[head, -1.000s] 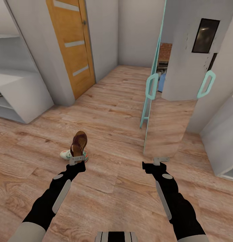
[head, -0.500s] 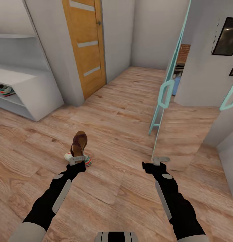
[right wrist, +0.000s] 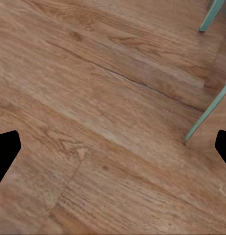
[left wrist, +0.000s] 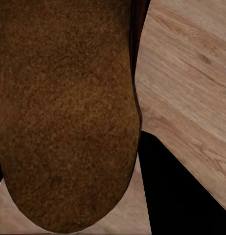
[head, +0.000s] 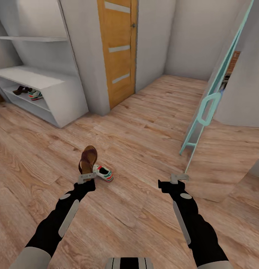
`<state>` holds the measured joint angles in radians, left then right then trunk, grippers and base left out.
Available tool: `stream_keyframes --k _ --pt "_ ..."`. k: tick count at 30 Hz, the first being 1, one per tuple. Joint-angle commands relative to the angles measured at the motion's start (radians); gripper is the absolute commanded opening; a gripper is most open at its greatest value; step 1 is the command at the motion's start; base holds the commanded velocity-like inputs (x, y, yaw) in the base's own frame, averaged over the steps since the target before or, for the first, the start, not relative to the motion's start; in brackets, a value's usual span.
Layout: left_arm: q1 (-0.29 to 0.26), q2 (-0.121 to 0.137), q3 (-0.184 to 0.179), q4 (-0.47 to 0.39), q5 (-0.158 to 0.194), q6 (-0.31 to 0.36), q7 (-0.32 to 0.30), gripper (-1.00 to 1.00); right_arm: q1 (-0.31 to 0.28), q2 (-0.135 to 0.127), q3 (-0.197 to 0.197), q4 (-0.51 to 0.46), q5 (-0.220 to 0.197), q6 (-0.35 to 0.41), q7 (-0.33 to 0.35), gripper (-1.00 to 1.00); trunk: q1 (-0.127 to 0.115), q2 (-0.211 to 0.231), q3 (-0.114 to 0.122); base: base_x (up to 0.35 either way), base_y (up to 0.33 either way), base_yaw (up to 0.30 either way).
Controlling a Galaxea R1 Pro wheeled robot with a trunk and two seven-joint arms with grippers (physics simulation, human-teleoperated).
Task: Pick up the two gym shoes and the two sandals from the corridor floor and place them onto the hallstand (shoe rack) in the corridor, making sure they are on the rack and not on the floor. Arrange them so the two gym shoes are next to each other and the two sandals are next to each other.
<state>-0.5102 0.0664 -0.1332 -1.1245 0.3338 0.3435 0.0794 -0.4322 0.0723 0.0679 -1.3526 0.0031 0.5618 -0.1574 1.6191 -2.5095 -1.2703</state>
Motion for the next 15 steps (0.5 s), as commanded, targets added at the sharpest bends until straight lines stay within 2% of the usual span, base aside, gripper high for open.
stream_keyframes --k 1,11,15 --pt "-0.001 0.001 -0.003 -0.001 0.007 0.005 0.006 -1.0 0.0 0.0 0.001 -0.002 0.0 0.006 -0.005 1.0 0.0 0.0 -0.001 0.0 -0.001 0.293" --pt "-0.001 0.001 -0.003 -0.001 0.008 0.004 0.006 -1.0 0.0 0.0 0.001 -0.002 0.0 0.006 -0.005 1.0 0.0 0.0 0.002 0.001 -0.001 0.292" --pt "-0.001 0.001 -0.003 -0.001 0.008 0.005 0.006 -1.0 0.0 0.0 0.001 -0.001 0.0 0.006 -0.005 1.0 0.0 0.0 0.005 0.17 -0.137 0.273"
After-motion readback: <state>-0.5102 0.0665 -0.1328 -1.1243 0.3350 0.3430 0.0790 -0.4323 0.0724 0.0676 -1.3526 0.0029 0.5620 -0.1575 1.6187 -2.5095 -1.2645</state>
